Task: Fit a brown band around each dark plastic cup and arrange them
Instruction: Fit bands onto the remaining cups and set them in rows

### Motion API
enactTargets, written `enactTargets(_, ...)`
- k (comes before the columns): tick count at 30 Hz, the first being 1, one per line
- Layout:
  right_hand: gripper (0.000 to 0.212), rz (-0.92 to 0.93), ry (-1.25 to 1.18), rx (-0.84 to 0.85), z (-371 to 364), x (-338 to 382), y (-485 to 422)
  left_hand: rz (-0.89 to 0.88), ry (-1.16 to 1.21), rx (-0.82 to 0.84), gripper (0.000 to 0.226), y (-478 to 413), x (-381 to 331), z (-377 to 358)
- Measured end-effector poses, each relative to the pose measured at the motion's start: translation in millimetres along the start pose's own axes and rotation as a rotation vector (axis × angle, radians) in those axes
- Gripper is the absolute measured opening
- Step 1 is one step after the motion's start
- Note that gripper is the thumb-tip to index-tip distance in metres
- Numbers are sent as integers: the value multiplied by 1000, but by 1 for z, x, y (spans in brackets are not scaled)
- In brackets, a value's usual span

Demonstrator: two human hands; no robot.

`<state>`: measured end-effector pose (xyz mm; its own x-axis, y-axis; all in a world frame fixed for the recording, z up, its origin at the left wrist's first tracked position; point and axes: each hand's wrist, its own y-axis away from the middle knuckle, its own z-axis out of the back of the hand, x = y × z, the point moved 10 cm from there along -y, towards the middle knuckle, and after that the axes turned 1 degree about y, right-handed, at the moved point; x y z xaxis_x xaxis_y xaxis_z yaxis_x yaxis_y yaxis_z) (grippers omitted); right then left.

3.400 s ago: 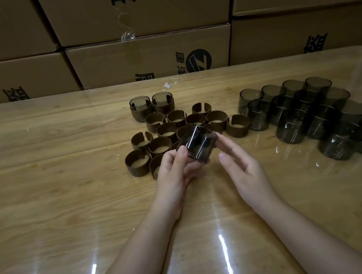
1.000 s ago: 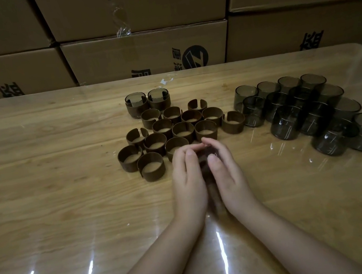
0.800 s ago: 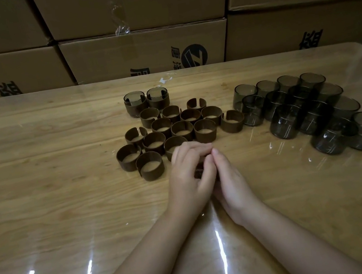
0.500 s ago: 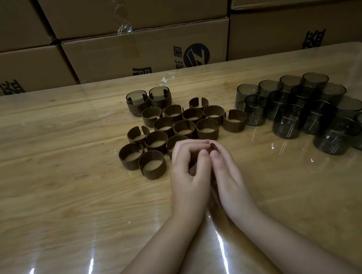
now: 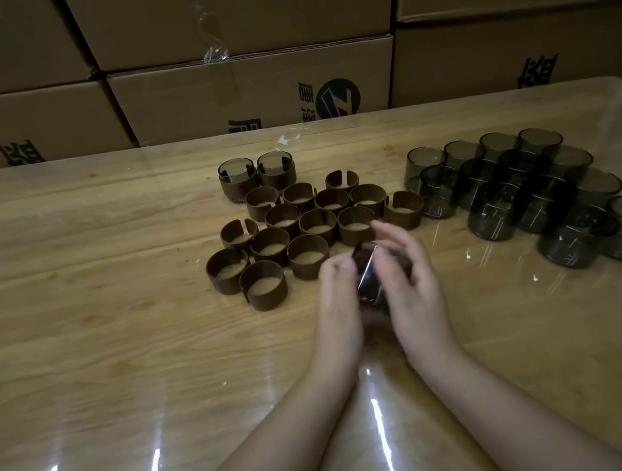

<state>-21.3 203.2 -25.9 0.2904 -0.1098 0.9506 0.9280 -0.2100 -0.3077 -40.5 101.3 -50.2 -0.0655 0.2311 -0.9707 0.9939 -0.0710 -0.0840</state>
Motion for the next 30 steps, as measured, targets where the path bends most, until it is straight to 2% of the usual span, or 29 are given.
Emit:
enactTargets(3, 27, -105, -103, -92, 16, -9, -6, -128, -264, 113, 49, 5, -5, -14)
enactTargets(6, 33, -172, -113, -95, 21, -12, -7, -229, -443, 194, 64, 6, -14, -16)
enactTargets(8, 39, -333, -183, -109, 25, -33, -4, -248, -618, 255, 75, 3, -13, -16)
enactTargets(10, 41, -527, -338, -108, 24, -53, 1, -307, -779, 254, 80, 2, -19, -14)
enactTargets(13, 33, -616, -416, -72, 18, -60, 3, -432, -913, 129, 75, 5, -37, -10)
enactTargets(15, 29, -610, -404, -38, 14, -61, 4, -520, -859, 77, 65, 11, -48, -10)
enactTargets(17, 27, -607, -398, 21, 4, -61, 8, -608, -687, 110, 55, 17, -57, -13)
enactTargets(19, 34, -550, -313, 89, -7, -60, 9, -643, -468, 127, 48, 22, -63, -9)
enactTargets(23, 49, -442, -146, 111, -23, -48, 11, -418, -156, -13, 28, 13, -52, 16)
enactTargets(27, 35, -361, -131, 134, -31, -42, 11, -296, -78, -74, 19, 4, -43, 23)
enactTargets(30, 54, -286, -65, 202, -36, -37, 11, -280, -70, -61, 26, -2, -44, 26)
